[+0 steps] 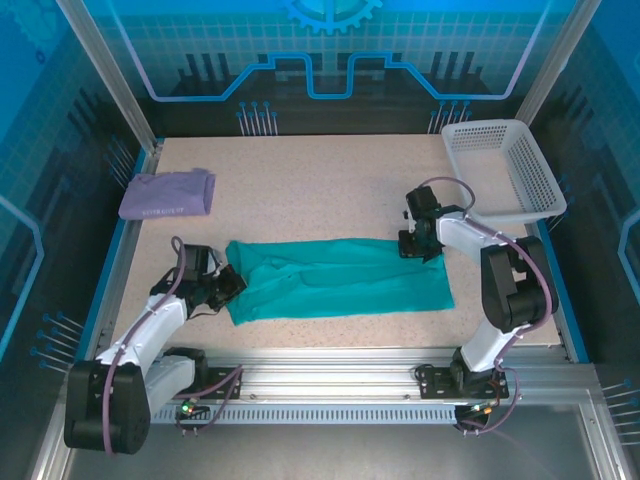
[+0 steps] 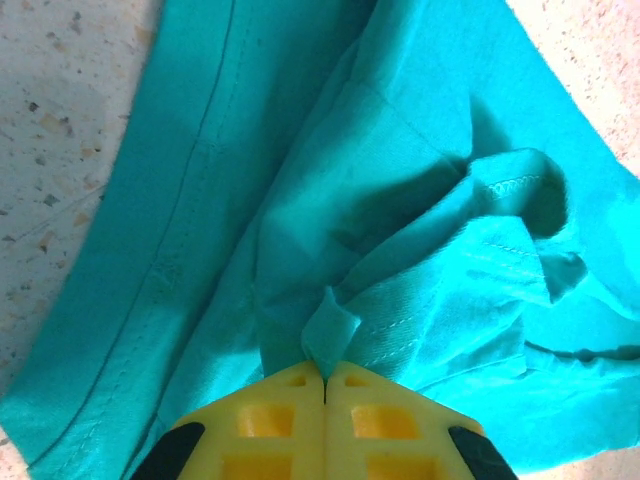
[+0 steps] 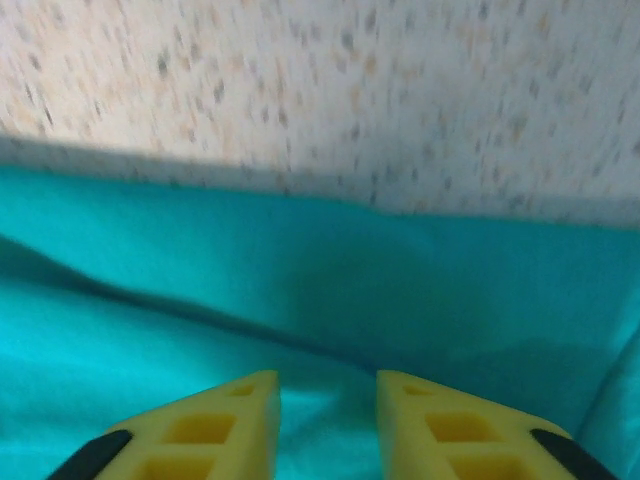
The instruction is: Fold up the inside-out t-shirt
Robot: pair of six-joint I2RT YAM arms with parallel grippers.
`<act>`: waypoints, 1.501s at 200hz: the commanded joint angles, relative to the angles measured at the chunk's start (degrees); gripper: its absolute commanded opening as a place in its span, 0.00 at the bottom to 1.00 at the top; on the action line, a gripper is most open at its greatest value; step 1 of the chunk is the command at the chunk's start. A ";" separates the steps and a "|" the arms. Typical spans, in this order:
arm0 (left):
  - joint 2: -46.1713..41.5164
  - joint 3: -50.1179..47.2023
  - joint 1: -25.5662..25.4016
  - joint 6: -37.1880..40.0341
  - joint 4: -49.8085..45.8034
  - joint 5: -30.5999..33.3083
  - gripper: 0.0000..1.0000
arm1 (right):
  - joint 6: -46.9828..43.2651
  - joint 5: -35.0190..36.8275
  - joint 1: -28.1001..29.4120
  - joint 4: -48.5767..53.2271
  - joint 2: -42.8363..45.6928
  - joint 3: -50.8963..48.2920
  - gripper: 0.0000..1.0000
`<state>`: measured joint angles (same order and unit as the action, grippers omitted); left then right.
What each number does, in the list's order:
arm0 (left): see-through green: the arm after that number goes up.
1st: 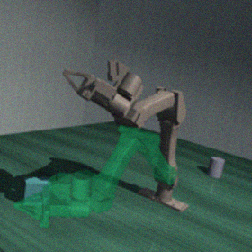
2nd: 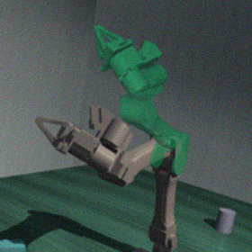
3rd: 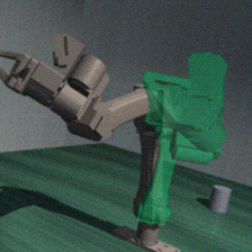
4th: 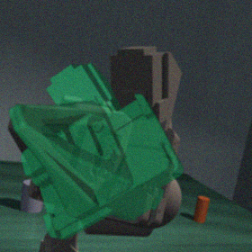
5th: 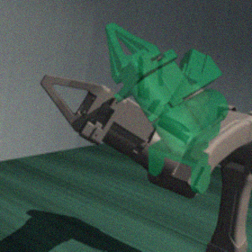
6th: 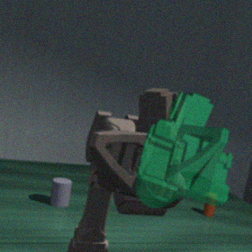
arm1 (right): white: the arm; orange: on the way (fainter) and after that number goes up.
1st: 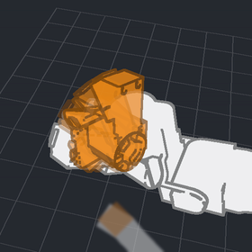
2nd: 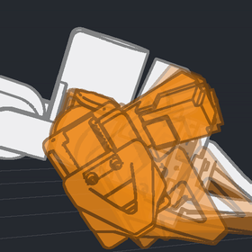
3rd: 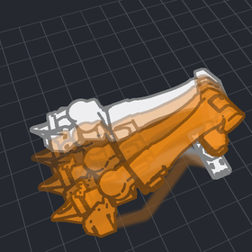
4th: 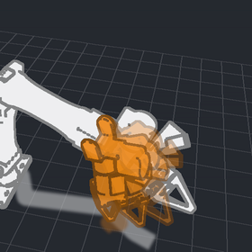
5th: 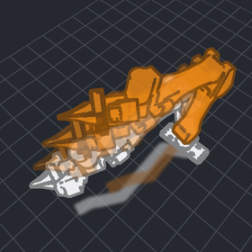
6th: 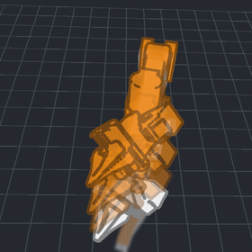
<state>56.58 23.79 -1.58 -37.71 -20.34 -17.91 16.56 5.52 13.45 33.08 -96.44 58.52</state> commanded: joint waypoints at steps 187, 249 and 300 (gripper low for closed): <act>-6.16 4.22 -4.04 -0.42 6.56 2.58 0.63 | 2.02 -9.86 10.70 -0.23 8.88 -0.59 0.37; 23.56 20.87 -14.47 8.73 6.65 12.44 0.62 | 1.73 -10.73 10.78 0.14 7.23 0.48 0.38; 31.79 24.46 -16.29 9.86 6.70 12.15 0.44 | 1.75 -9.74 10.54 -0.01 8.29 -1.55 0.39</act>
<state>87.09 46.39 -16.69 -29.76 -13.61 -6.61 18.02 -4.69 23.97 33.32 -88.79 57.69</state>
